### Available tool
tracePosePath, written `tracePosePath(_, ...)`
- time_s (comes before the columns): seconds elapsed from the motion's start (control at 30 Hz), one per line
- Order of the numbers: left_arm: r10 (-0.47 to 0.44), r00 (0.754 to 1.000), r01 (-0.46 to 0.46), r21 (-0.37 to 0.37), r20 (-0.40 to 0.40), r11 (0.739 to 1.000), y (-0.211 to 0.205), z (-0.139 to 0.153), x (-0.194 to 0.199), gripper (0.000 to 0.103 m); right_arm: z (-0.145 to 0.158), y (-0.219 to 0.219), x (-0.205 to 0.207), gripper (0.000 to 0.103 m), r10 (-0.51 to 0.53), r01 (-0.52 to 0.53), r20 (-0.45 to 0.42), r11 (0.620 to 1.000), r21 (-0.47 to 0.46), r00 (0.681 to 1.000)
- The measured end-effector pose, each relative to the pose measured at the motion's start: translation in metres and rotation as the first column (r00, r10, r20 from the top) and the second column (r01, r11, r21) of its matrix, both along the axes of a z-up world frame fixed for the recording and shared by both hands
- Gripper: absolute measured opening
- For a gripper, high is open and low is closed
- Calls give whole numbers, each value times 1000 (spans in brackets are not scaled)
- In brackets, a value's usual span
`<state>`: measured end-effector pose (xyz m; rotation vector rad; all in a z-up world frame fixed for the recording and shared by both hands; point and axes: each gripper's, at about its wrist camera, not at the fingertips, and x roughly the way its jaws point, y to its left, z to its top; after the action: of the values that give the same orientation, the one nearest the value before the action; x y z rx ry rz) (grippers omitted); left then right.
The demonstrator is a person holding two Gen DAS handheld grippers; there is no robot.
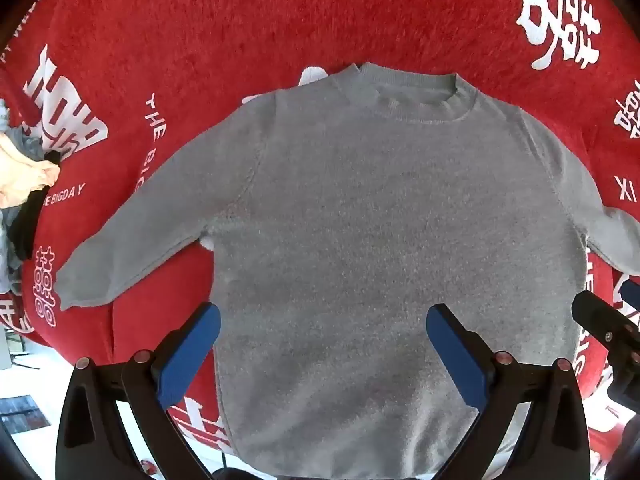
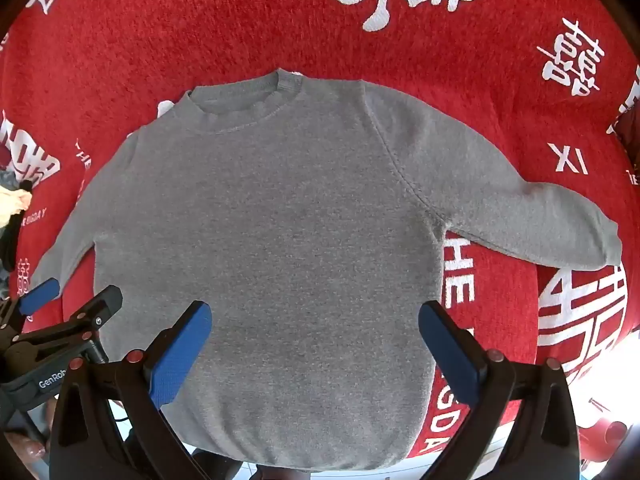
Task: Fold small clothes
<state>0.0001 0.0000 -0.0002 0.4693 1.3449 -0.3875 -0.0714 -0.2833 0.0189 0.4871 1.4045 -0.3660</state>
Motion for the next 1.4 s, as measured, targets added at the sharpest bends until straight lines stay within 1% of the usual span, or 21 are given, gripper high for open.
tracePosePath(0.4, 2, 1000, -2, -21, -21, 1000, 5, -4, -5, 103, 1, 6, -1, 103, -1, 1, -6, 1000, -8, 1000)
tracePosePath(0.47, 5, 999, -6, -19, -32, 1000, 12, -8, -3, 103, 1, 7, -1, 103, -1, 1, -7, 1000, -7, 1000)
tracePosePath(0.67, -5, 999, 5, -16, -39, 1000, 11, -8, -4, 103, 1, 7, 0, 103, 0, 0, -12, 1000, -6, 1000)
tracePosePath(1.4, -1, 998, -1, -21, -62, 1000, 15, -11, -5, 103, -3, 15, 2, 103, 10, -11, -25, 1000, -23, 1000)
